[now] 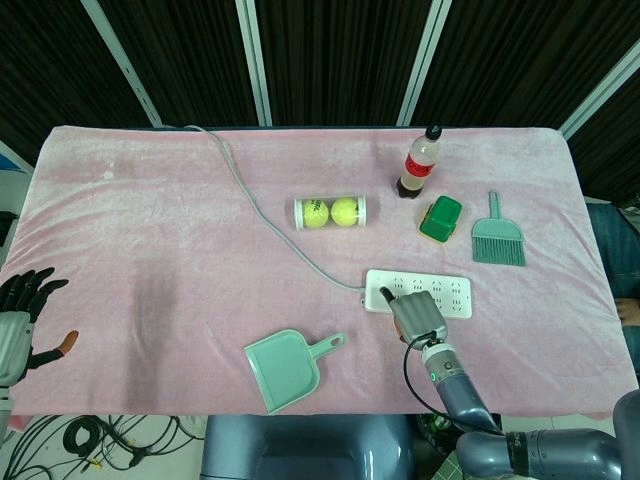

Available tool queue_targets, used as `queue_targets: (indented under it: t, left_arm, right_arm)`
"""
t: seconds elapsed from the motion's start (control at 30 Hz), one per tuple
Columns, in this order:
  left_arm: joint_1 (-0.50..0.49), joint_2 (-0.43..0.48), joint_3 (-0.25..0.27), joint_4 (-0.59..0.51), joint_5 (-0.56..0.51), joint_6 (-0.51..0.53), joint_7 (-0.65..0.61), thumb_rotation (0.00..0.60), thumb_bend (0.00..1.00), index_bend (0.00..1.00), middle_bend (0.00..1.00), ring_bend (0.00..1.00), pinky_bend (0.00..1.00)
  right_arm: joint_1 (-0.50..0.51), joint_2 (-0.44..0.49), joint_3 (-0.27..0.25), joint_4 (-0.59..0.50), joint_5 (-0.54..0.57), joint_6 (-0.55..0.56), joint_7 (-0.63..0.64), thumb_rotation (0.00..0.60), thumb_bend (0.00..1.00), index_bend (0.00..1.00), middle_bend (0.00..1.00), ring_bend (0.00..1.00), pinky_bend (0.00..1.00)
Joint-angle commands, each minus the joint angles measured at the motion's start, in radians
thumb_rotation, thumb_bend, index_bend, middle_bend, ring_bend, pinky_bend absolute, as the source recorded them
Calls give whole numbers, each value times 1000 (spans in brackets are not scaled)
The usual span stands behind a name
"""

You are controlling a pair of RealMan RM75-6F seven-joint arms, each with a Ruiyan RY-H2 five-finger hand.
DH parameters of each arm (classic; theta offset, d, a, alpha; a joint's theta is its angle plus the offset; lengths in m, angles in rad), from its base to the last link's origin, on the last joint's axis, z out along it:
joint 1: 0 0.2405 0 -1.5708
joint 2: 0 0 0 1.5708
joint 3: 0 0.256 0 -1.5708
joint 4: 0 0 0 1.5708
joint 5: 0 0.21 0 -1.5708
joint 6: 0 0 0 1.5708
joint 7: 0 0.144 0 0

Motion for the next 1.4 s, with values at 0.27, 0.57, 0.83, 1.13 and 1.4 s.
queue_targets:
  t: [0.27, 0.57, 0.83, 1.13, 1.4]
  left_arm:
    - [1, -1, 0, 2, 2, 2, -1, 600, 260, 189, 80, 23, 0]
    - [-1, -2, 0, 2, -1, -3, 4, 600, 260, 189, 80, 23, 0]
    - [0, 1, -1, 2, -2, -1, -1, 600, 260, 189, 80, 23, 0]
    - [0, -1, -1, 1, -2, -1, 3, 600, 260, 189, 80, 23, 0]
    - [-1, -2, -2, 3, -1, -1, 2, 600, 260, 189, 80, 23, 0]
  right_arm:
    - [2, 3, 0, 0, 3, -1, 3, 600, 601, 189, 953, 1000, 1000]
    - [8, 6, 2, -6, 9, -4, 1, 600, 601, 187, 953, 1000, 1000]
    - [13, 9, -1, -10, 26, -4, -7, 600, 602, 187, 953, 1000, 1000]
    - [17, 11, -3, -10, 32, -9, -4, 600, 602, 187, 952, 1000, 1000]
    - [21, 10, -5, -1, 43, -17, -3, 600, 602, 187, 953, 1000, 1000]
